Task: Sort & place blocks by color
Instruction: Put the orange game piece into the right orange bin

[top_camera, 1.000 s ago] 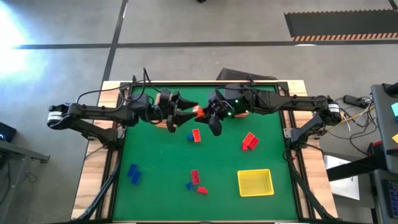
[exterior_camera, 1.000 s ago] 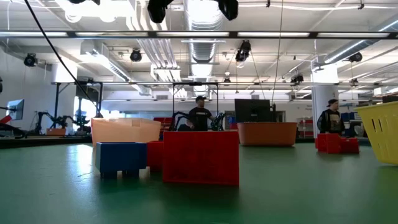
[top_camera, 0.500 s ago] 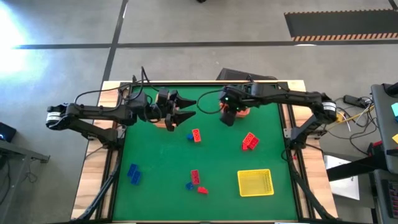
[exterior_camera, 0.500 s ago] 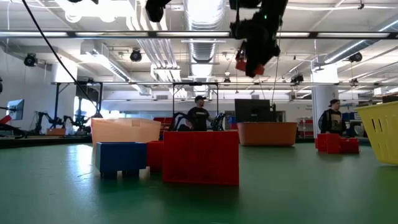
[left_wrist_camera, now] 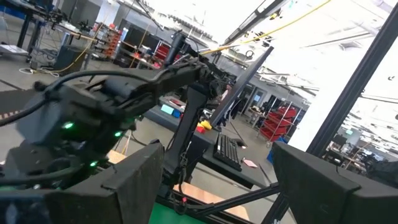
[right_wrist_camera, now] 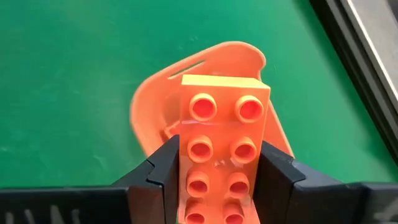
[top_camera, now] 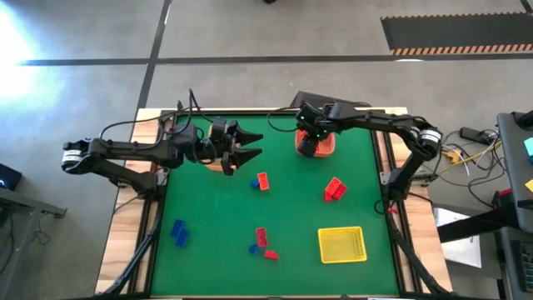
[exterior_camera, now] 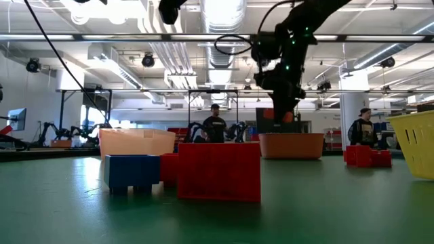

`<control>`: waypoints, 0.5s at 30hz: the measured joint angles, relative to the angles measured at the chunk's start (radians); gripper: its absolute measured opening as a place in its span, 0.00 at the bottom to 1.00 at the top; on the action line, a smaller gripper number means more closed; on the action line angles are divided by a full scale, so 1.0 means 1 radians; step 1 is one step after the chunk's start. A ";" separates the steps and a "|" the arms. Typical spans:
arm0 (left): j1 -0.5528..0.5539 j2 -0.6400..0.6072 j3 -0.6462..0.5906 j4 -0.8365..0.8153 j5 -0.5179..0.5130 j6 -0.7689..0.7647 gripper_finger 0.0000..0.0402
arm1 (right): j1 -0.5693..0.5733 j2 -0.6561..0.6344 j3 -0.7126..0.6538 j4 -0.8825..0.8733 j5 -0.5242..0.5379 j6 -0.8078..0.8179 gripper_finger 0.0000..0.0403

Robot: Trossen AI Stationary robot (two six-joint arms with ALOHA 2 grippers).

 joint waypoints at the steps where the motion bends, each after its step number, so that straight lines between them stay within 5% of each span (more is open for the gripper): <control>1: 0.000 0.000 0.000 0.000 0.000 0.000 0.69 | -0.004 0.012 0.000 0.002 0.000 -0.008 0.33; 15: 0.001 0.001 0.000 -0.043 0.000 -0.001 0.69 | -0.008 0.099 0.001 0.003 -0.002 -0.034 0.41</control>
